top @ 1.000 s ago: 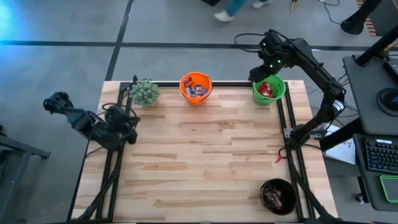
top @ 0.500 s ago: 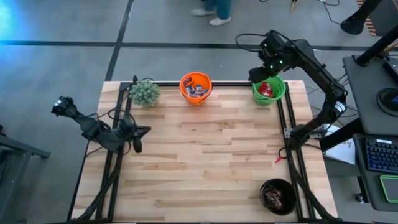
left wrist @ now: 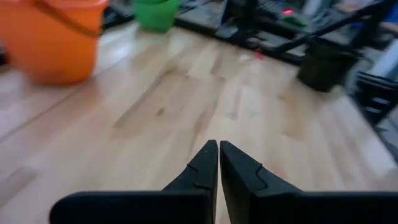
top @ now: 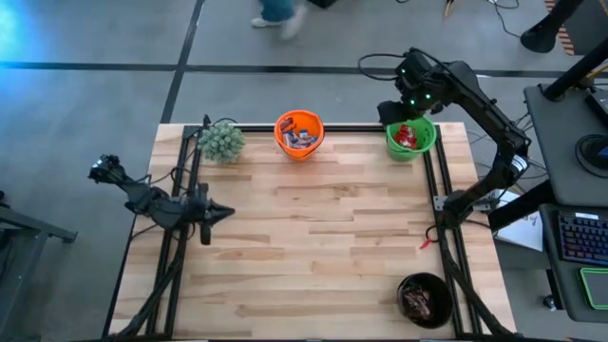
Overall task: Organize candy in baskets
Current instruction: Return to Home Position
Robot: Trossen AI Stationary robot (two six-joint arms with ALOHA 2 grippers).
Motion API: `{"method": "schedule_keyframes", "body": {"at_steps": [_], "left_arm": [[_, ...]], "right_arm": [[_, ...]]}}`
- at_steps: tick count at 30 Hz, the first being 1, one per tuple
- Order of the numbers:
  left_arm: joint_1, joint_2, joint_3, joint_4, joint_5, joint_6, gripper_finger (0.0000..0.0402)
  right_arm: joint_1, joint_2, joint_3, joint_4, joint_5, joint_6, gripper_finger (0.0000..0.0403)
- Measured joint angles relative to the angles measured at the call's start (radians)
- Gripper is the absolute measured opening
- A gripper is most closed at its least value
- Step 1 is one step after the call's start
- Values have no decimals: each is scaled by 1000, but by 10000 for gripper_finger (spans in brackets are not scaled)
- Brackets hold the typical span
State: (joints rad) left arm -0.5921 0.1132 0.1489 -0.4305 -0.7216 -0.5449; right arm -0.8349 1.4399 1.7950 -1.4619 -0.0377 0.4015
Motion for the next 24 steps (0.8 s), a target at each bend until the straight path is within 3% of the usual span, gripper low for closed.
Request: {"method": "schedule_keyframes", "body": {"at_steps": [7,13,24], "left_arm": [[0,-91,-11,58,152,133,0],[0,-112,-59,214,309,266,0],[0,-113,-62,225,367,283,0]], "right_arm": [[16,-1,0,-2,-50,57,61],[49,-5,0,-21,-50,164,60],[199,-10,0,-30,-49,152,61]]}}
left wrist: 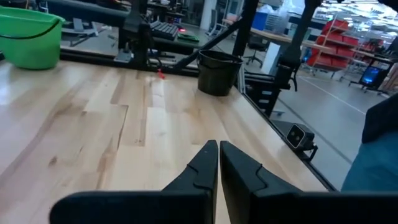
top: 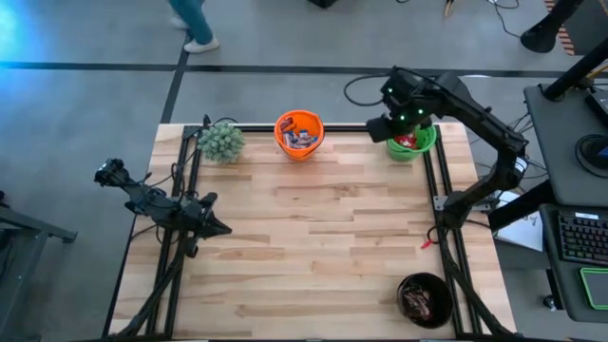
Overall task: Organize candy in baskets
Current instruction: Return to Home Position
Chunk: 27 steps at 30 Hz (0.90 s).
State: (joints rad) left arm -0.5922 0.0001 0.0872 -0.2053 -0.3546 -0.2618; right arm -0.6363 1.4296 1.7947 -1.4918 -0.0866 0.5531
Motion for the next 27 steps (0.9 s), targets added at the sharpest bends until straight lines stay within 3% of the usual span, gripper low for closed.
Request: {"method": "schedule_keyframes", "body": {"at_steps": [8,12,18,27], "left_arm": [[0,8,0,-1,-1,-17,0],[0,13,0,-1,-2,-17,0],[0,24,0,-2,-2,-17,0],[0,36,-1,-2,-2,-46,0]], "right_arm": [[110,-9,0,0,4,57,59],[209,-36,0,125,0,52,61],[305,-143,0,319,0,9,60],[367,-332,-3,361,8,-38,61]]}}
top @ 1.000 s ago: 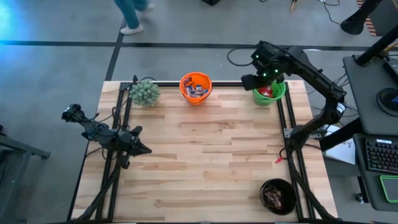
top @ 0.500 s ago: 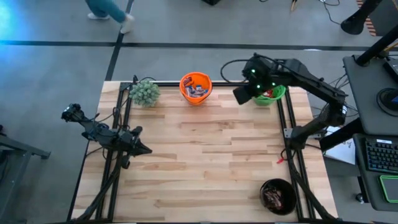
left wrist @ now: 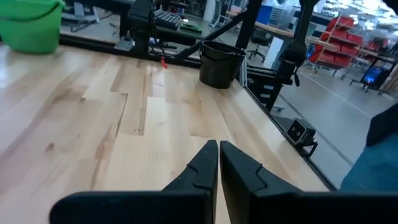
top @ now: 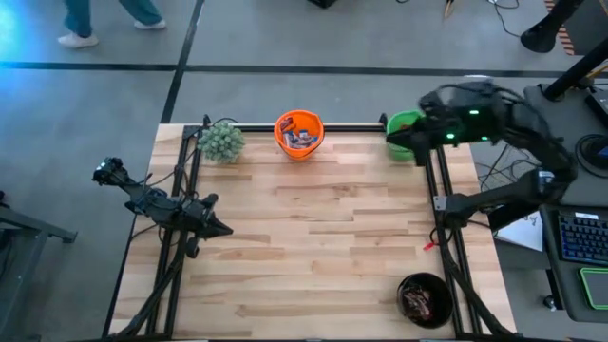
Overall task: Organize candy in baskets
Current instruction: Return to Home Position
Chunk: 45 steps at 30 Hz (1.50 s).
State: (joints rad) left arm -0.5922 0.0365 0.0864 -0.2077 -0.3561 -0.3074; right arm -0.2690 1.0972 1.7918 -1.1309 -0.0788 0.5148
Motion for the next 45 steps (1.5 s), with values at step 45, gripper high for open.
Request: {"method": "schedule_keyframes", "body": {"at_steps": [45], "left_arm": [[0,1,-4,55,-60,111,0]], "right_arm": [[3,-883,-1436,1174,-268,-119,66]]}}
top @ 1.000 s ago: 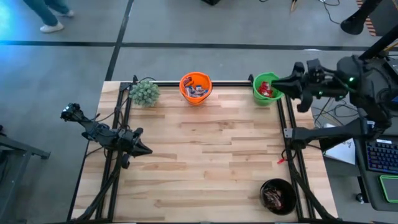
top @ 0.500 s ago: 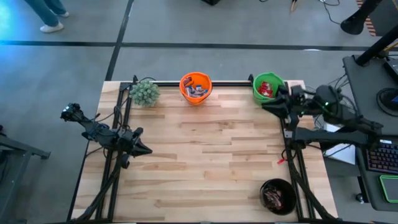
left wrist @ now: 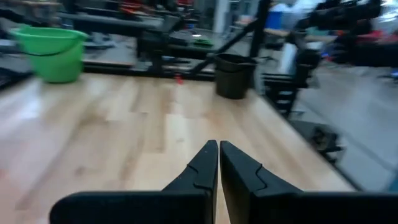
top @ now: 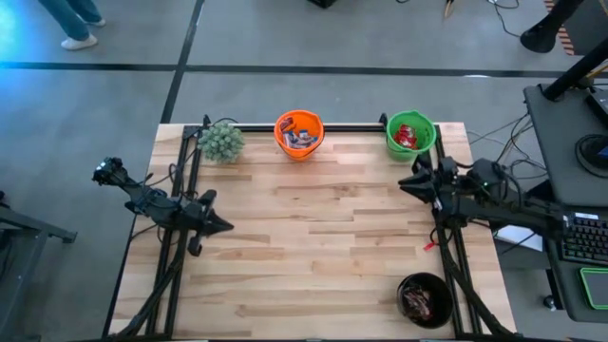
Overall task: Organize candy in baskets
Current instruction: Return to Home Position
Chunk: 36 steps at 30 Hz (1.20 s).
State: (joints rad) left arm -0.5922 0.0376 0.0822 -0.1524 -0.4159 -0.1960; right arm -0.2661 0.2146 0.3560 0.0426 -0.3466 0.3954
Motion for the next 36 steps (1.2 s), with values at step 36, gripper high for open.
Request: {"method": "schedule_keyframes", "body": {"at_steps": [36], "left_arm": [[0,6,2,-37,-109,31,0]], "right_arm": [[0,-154,-339,-22,218,-107,66]]}}
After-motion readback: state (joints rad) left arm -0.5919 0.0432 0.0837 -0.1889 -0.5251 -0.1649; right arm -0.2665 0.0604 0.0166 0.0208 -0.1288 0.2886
